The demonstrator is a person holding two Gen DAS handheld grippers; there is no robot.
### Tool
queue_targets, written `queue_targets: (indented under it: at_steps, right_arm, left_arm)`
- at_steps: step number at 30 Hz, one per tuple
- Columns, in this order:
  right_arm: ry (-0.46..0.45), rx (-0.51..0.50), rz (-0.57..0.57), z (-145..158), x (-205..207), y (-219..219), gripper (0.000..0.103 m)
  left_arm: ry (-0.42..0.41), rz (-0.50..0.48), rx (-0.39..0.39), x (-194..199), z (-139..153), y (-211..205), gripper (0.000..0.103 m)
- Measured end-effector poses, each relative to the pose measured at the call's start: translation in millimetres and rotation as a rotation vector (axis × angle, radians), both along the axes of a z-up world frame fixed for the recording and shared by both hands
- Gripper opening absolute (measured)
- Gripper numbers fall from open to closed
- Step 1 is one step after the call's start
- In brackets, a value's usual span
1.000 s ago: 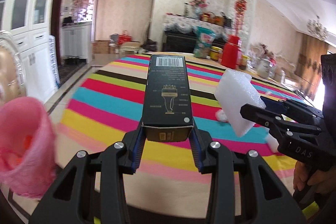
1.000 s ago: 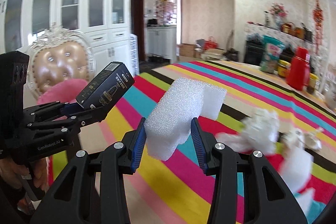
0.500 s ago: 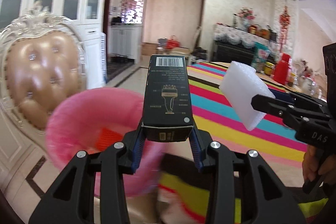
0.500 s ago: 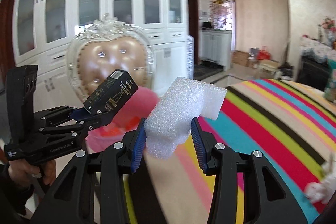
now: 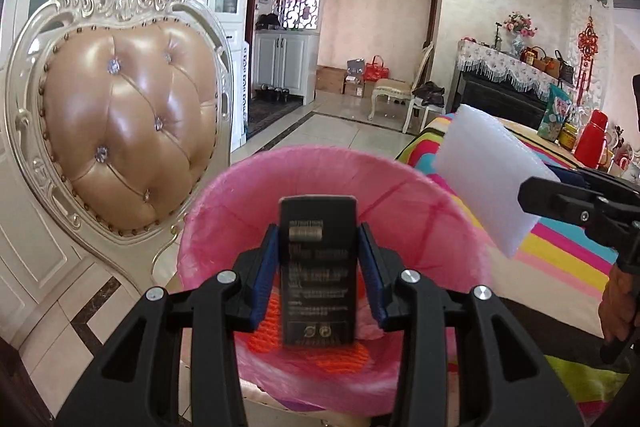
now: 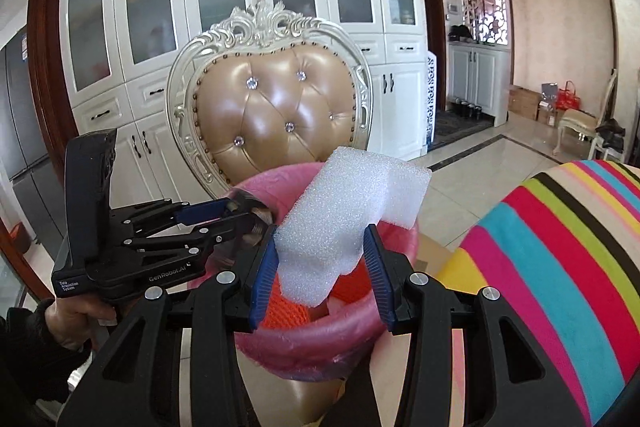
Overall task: Collect trash
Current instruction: 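Open the right tool over the bin while the left tool releases the black box, then move both open tools back over the table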
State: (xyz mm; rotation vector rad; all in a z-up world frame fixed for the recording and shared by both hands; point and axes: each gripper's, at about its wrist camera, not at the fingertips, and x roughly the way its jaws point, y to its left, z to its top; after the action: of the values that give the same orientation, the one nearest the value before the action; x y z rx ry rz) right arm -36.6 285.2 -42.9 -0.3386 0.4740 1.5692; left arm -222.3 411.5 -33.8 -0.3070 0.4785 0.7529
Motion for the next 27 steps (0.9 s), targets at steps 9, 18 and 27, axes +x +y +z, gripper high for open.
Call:
queue_targets:
  at_steps: [9, 18, 27]
  right_arm:
    - [0.089, -0.036, 0.015, -16.2, 14.3, 15.5, 0.065]
    - [0.019, 0.005, -0.089, 0.3, 33.2, -53.8, 0.065]
    - [-0.004, 0.049, -0.395, 8.6, 88.7, -191.5, 0.074]
  left_arm:
    - [-0.028, 0.085, -0.031, -20.9, -11.9, 14.3, 0.062]
    - [-0.042, 0.077, 0.000, -10.7, -1.5, -20.6, 0.084]
    - [-0.078, -0.140, 0.101, 66.3, 26.7, -107.5, 0.098]
